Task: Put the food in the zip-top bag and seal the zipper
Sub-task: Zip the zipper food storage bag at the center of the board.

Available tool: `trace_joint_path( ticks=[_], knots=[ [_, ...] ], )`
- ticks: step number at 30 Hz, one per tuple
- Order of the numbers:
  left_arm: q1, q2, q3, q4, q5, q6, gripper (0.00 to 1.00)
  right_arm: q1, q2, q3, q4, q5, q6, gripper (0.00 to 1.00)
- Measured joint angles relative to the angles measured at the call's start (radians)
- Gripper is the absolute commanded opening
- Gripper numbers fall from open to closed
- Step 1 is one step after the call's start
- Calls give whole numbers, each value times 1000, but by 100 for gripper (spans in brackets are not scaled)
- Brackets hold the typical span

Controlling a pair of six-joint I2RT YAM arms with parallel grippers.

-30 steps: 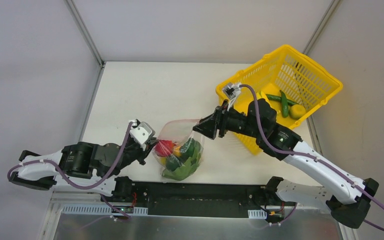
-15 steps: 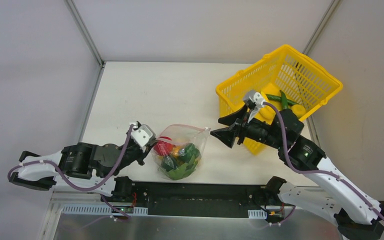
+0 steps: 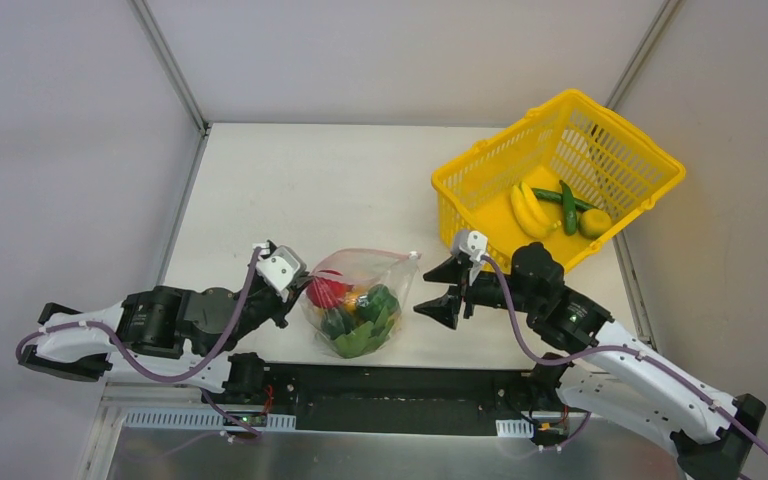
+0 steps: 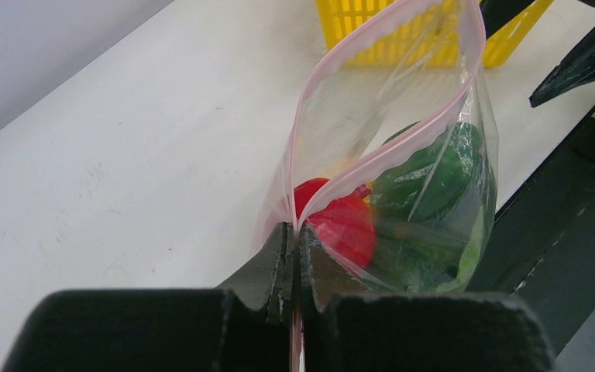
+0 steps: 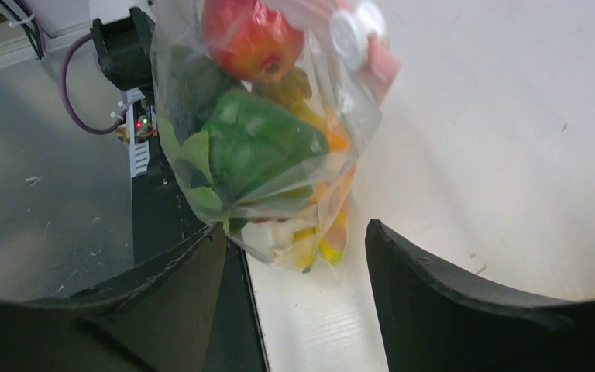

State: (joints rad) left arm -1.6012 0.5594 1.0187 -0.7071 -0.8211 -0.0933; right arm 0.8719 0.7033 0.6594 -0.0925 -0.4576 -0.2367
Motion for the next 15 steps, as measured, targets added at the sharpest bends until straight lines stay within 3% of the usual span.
trace_joint_path(
  ticks=[9,15],
  knots=[
    [6,28,-2,0,-2,0,0,-52,65,26,115,-37,-3,66],
    [6,23,-2,2,-1,-1,0,-206,149,61,161,-244,20,63]
  ],
)
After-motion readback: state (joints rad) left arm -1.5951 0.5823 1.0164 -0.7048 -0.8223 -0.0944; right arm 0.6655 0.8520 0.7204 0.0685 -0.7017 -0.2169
